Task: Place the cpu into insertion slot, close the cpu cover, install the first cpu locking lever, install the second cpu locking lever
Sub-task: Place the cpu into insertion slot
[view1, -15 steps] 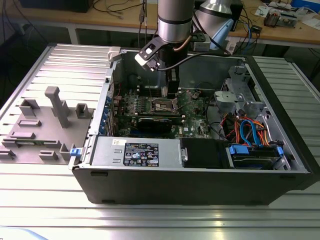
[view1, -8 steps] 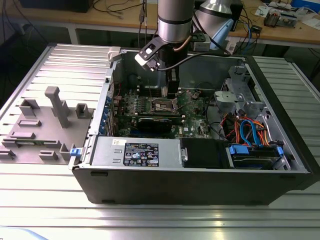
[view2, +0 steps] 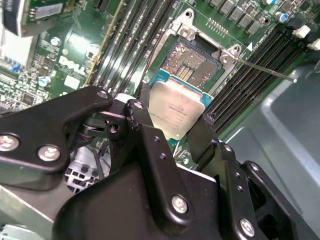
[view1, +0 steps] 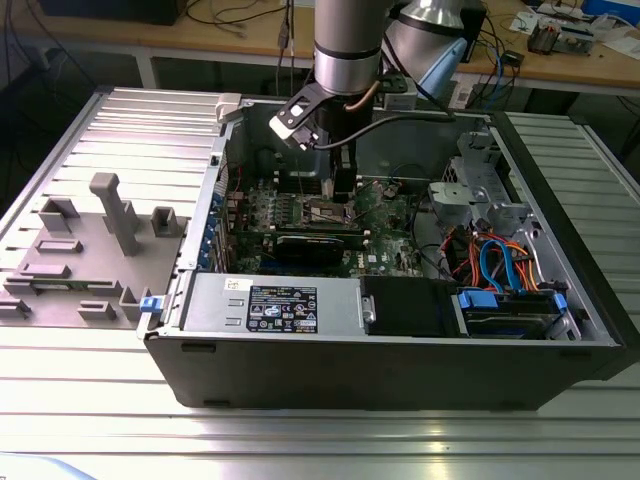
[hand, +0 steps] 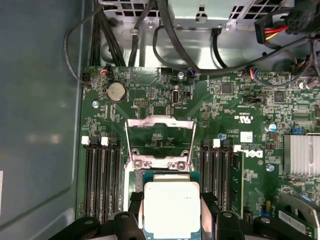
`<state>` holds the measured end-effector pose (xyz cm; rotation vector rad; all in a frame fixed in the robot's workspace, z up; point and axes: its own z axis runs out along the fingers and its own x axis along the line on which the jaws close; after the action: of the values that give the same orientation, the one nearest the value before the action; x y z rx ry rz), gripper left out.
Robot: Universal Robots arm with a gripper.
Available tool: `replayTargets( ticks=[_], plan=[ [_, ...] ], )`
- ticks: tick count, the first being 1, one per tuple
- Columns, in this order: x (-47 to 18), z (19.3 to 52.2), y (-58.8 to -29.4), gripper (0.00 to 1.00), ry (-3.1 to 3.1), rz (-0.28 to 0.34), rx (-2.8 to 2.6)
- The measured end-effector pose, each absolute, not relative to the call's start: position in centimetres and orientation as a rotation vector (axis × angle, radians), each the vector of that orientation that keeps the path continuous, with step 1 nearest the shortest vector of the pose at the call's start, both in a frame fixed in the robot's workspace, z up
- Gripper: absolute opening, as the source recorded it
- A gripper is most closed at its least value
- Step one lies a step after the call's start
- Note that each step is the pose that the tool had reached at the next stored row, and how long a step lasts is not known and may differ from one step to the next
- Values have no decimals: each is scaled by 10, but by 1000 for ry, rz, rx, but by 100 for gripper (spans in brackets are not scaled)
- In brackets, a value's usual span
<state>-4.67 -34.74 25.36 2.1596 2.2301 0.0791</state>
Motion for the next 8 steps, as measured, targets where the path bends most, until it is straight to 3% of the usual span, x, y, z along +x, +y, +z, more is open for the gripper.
replayTargets(
  ticks=[8],
  plan=[
    [-56, 240, -342, 54, 2228, 78, 2160]
  ],
)
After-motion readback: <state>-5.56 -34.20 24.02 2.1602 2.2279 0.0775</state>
